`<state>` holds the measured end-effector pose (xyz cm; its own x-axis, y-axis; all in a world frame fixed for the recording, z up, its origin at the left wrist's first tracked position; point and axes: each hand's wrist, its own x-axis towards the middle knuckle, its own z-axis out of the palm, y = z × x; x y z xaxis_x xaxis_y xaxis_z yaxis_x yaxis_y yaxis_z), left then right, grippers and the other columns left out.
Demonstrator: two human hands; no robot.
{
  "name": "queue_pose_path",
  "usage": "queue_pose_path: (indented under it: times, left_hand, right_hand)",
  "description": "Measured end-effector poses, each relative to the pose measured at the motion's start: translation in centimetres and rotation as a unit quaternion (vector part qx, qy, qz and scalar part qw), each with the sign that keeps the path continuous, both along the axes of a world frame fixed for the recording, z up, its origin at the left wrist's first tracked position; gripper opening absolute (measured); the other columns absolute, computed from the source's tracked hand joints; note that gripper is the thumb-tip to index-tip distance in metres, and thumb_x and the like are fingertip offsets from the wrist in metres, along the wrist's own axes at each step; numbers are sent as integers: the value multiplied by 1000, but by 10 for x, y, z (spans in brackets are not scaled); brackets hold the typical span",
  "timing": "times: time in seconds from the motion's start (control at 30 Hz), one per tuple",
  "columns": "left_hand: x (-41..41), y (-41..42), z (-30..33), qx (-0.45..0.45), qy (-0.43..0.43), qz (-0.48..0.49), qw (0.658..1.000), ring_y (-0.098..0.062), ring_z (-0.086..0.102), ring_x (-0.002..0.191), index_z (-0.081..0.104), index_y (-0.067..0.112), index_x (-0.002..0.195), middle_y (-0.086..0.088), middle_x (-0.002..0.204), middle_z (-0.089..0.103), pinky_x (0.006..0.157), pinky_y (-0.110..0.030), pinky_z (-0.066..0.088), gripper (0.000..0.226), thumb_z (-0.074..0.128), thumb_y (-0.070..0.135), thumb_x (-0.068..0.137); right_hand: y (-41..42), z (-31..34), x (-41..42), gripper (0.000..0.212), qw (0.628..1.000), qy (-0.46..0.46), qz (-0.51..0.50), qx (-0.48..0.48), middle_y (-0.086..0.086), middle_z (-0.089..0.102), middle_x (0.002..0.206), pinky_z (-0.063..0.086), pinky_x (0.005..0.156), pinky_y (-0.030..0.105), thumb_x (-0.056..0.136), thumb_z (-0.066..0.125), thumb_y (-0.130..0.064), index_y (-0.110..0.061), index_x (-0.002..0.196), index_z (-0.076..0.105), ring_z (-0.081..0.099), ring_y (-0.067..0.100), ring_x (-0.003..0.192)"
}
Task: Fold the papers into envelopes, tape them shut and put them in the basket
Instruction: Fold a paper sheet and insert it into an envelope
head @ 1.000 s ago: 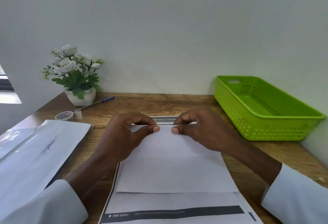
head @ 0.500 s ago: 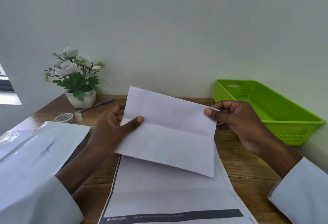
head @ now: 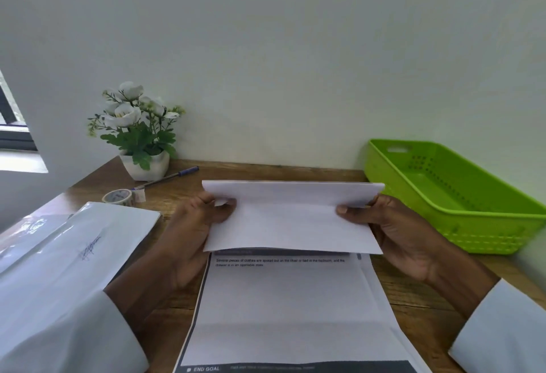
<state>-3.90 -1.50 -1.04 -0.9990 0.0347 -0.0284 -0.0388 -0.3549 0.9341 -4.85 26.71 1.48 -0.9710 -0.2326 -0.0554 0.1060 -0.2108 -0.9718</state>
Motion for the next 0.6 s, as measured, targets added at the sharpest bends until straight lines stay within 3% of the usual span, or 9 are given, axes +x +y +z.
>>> queue_pose_path:
  times: [0.1,0.17,0.27,0.37,0.43,0.53,0.6]
  left_hand:
    - [-1,-3,1,35,-21,-25,999,-30,74,93,78,18,81,-16,106,75,71,-39,63,33,47,18,92]
    - [-3,-6,2,55,8,-33,998,-35,71,101,79,17,77,-16,107,75,77,-40,62,47,38,28,97]
    - [-1,-7,4,10,20,-54,998,-29,74,87,78,12,80,-15,97,75,69,-35,61,46,55,50,90]
    - [0,-4,1,-52,-1,-88,995,-22,73,74,77,18,83,-12,90,74,59,-29,58,19,83,27,67]
    - [-2,-3,-1,-73,-3,-71,995,-24,72,75,76,21,84,-14,90,75,60,-29,58,31,89,13,57]
    - [-3,-2,-1,-87,9,-33,996,-26,73,81,77,22,87,-11,93,76,67,-34,61,42,92,14,48]
    - [-3,-1,-1,-89,22,-21,996,-25,74,82,78,22,88,-8,93,77,64,-30,60,45,92,15,45]
  right_hand:
    - [5,5,1,17,998,29,-21,49,8,77,88,55,55,22,77,67,0,-7,88,77,72,15,73]
    - [8,5,1,22,994,49,-24,91,6,77,86,54,53,21,83,61,5,-9,78,77,71,13,68]
    - [9,5,1,34,985,86,-18,148,8,78,89,56,56,23,85,57,14,-9,73,79,72,16,71]
    - [10,5,0,35,976,119,-17,183,8,78,86,56,59,22,83,60,15,-11,71,80,73,16,72]
    - [13,8,-1,39,971,131,-26,198,7,79,86,56,60,19,82,58,17,-13,71,80,73,13,74]
    - [19,16,-3,38,972,137,-72,178,8,79,89,57,63,21,80,55,18,-11,77,79,73,15,80]
    - [18,18,-3,38,968,153,-119,160,10,78,90,58,66,22,79,48,20,-6,82,76,74,21,84]
